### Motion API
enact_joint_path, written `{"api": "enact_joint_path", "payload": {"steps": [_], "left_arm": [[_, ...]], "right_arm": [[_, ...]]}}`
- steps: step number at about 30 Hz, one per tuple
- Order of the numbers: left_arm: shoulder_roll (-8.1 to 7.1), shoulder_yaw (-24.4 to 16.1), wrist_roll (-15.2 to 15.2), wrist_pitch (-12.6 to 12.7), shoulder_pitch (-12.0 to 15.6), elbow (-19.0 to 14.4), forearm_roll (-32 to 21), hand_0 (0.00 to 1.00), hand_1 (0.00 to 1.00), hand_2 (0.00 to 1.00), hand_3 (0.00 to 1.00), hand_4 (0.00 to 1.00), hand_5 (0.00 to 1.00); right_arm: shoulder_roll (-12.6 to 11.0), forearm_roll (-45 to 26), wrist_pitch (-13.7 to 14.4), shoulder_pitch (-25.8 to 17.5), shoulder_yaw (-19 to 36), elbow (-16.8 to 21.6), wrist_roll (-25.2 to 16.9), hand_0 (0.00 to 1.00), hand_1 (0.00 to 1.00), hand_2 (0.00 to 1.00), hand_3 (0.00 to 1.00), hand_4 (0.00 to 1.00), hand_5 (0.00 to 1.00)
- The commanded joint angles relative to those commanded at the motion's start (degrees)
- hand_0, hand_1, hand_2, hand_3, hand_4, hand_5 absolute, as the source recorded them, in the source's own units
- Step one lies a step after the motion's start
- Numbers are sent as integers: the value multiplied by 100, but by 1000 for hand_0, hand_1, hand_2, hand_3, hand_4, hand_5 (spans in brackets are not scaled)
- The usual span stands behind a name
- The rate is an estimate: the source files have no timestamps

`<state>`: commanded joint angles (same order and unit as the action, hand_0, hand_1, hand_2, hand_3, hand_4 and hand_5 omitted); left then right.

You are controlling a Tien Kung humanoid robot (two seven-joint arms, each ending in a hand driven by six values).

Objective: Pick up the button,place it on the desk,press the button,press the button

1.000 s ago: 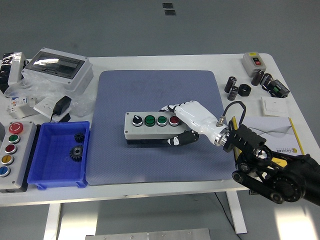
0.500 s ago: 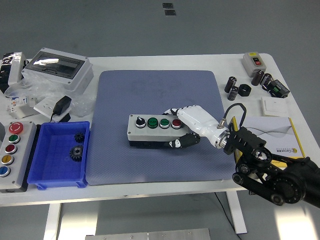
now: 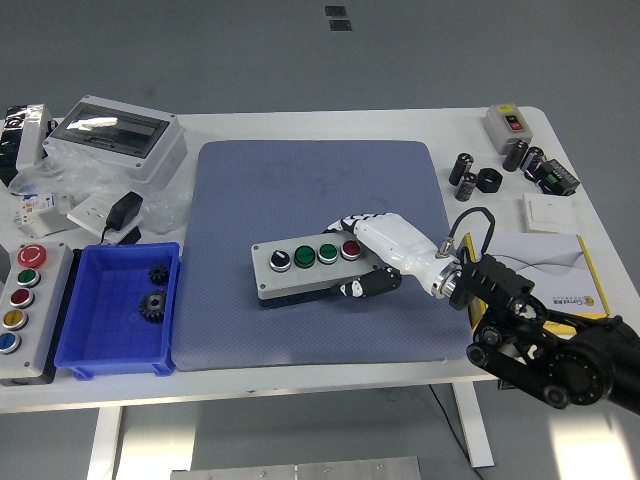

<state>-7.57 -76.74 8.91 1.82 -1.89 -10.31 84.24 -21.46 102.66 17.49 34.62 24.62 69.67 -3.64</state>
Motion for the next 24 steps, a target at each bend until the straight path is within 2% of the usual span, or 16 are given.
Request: {"api": "enact_joint_path", "payload": {"steps": [7, 8, 24], "left_arm": [[2, 7, -2, -1, 4, 0, -2, 624, 544, 527, 585, 625, 180], [2, 8, -2, -1, 4, 0, -2, 624, 543, 527, 585, 624, 180], [-1, 57, 3, -9, 12, 0, -47, 625, 543, 526, 585, 624, 176]], "right_arm": [[-13, -37, -58, -7, 23, 51, -50, 896, 836, 838, 901, 590, 50], [-20, -42, -67, -8, 25, 62, -53, 887, 836, 833, 897, 624, 69], [-189, -348, -206, -39, 110, 208, -170, 879, 829, 833, 898, 652, 75]]}}
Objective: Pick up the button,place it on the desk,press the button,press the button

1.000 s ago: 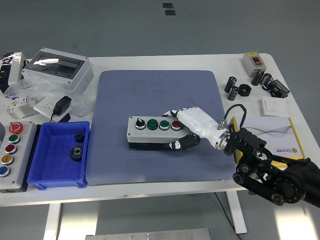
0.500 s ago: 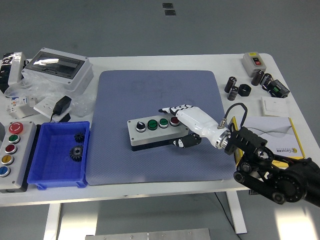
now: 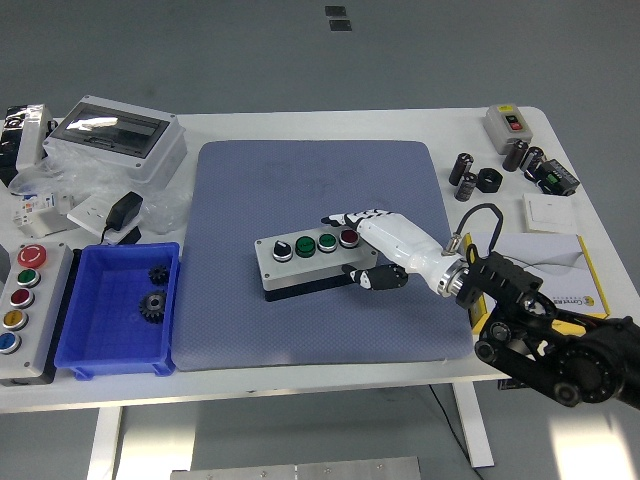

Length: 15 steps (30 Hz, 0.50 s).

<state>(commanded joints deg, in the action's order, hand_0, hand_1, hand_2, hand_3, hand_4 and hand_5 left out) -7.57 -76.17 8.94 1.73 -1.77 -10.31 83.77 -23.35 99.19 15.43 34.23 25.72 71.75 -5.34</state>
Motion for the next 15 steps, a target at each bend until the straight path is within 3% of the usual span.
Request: {"api": "enact_joint_path", "payload": {"steps": [8, 15], "left_arm": [[2, 69, -18, -3, -5, 0, -66, 625, 541, 524, 583, 622, 174], [-6, 66, -8, -1, -4, 0, -60, 625, 540, 525, 582, 619, 171]], "right_arm": [[-181, -116, -264, 3, 128, 262, -52, 870, 825, 834, 898, 663, 78], [-389, -643, -862, 183, 418, 641, -16, 867, 826, 834, 898, 676, 75]]}}
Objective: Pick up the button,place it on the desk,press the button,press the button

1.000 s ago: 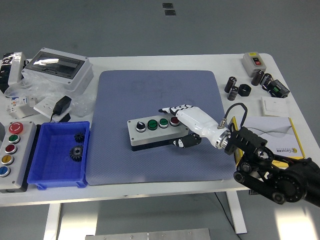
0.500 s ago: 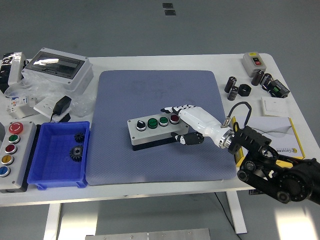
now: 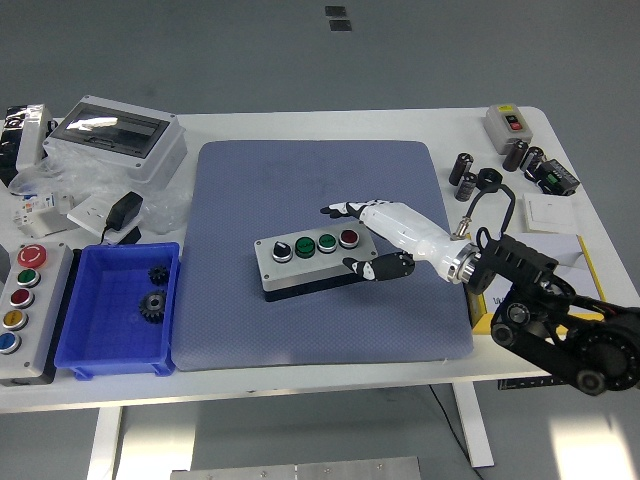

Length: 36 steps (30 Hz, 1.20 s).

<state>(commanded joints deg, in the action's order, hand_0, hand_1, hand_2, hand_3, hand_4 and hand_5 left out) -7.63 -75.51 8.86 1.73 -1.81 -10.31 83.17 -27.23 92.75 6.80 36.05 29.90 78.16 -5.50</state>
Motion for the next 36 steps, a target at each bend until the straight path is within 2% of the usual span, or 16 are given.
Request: {"api": "enact_joint_path", "payload": {"steps": [2, 10, 11, 16, 17, 22, 23, 28, 29, 34, 35, 36], "left_arm": [[-3, -1, 4, -2, -6, 0, 5, 625, 540, 525, 582, 619, 171], [-13, 56, 10, -12, -32, 0, -32, 625, 540, 523, 581, 618, 171], [-15, 57, 13, -12, -33, 0, -34, 626, 540, 522, 582, 618, 170], [-23, 60, 22, -10, -27, 0, -43, 626, 540, 522, 582, 618, 170], [-23, 58, 23, -9, -25, 0, -44, 626, 539, 521, 582, 616, 168], [-18, 38, 24, -5, -20, 0, -30, 626, 539, 521, 582, 616, 168], [-17, 37, 24, -5, -21, 0, -28, 625, 539, 521, 581, 614, 164], [-10, 36, 17, -3, -24, 0, -24, 625, 539, 521, 581, 614, 164], [-8, 38, 14, -3, -25, 0, -26, 626, 538, 519, 581, 615, 166], [-5, 31, 3, 1, -22, 0, -25, 626, 538, 519, 581, 615, 166], [-6, 28, 1, 2, -21, 0, -23, 626, 537, 519, 582, 611, 162], [-5, 26, -1, 3, -19, 0, -24, 626, 537, 519, 582, 611, 162]], "right_arm": [[28, -235, -210, 120, 42, -31, 85, 867, 826, 834, 898, 676, 75], [417, -1197, -1021, 578, 48, -741, 462, 872, 835, 849, 911, 674, 69], [442, -1295, -1071, 608, 52, -793, 478, 889, 852, 876, 933, 488, 94], [494, -1644, -1215, 681, 41, -976, 544, 889, 852, 876, 933, 488, 94], [479, -1681, -1229, 673, 25, -971, 559, 909, 892, 892, 965, 399, 241], [382, -1813, -1243, 608, -65, -895, 584, 909, 892, 892, 965, 399, 241], [366, -1840, -1244, 594, -81, -882, 587, 923, 908, 893, 982, 582, 557], [306, -1927, -1242, 522, -149, -812, 593, 923, 908, 893, 982, 582, 557], [287, -1930, -1236, 501, -152, -774, 592, 922, 907, 890, 979, 744, 739], [186, -1923, -1207, 415, -125, -550, 586, 922, 907, 890, 979, 744, 739], [168, -1918, -1204, 399, -120, -506, 589, 912, 896, 889, 975, 861, 998], [149, -1912, -1201, 382, -118, -460, 592, 912, 896, 889, 975, 861, 998]]}}
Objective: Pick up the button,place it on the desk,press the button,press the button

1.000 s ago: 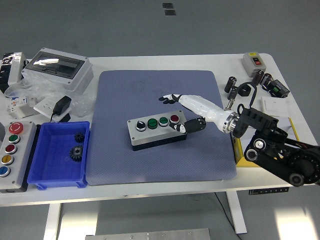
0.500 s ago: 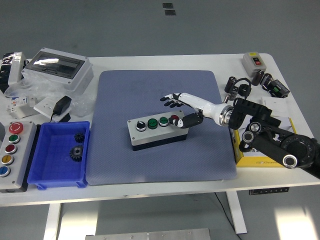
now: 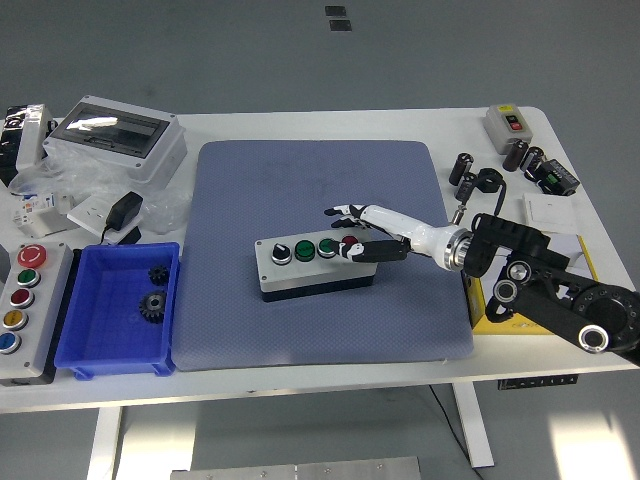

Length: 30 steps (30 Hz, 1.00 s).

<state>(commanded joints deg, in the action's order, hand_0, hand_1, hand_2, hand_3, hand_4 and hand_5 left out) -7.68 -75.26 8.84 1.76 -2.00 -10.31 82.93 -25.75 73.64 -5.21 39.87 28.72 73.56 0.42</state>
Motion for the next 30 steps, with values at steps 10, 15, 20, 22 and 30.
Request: {"api": "enact_joint_path", "payload": {"steps": [10, 15, 20, 22, 30], "left_arm": [[11, 3, -20, 8, 22, 0, -16, 626, 536, 517, 582, 609, 161], [13, -2, -24, 9, 22, 0, -8, 626, 536, 516, 580, 610, 166], [17, 46, -60, 9, 15, 0, -54, 626, 536, 515, 580, 609, 163], [19, 54, -65, 10, 27, 0, -68, 626, 536, 515, 580, 609, 163], [19, 19, -43, 8, 58, 0, -52, 626, 537, 516, 581, 607, 163]], "right_arm": [[-147, -4, 27, -213, 13, 347, 2, 910, 882, 886, 970, 878, 998], [-148, 49, 163, -271, 48, 346, -63, 903, 872, 886, 980, 889, 998], [-279, 667, 849, -479, 362, 520, -24, 891, 863, 883, 982, 892, 998], [-471, 1000, 869, -588, 587, 780, 231, 891, 863, 883, 982, 892, 998], [-1133, 893, -759, -736, 1600, 2057, 1647, 864, 876, 878, 982, 857, 998]]}}
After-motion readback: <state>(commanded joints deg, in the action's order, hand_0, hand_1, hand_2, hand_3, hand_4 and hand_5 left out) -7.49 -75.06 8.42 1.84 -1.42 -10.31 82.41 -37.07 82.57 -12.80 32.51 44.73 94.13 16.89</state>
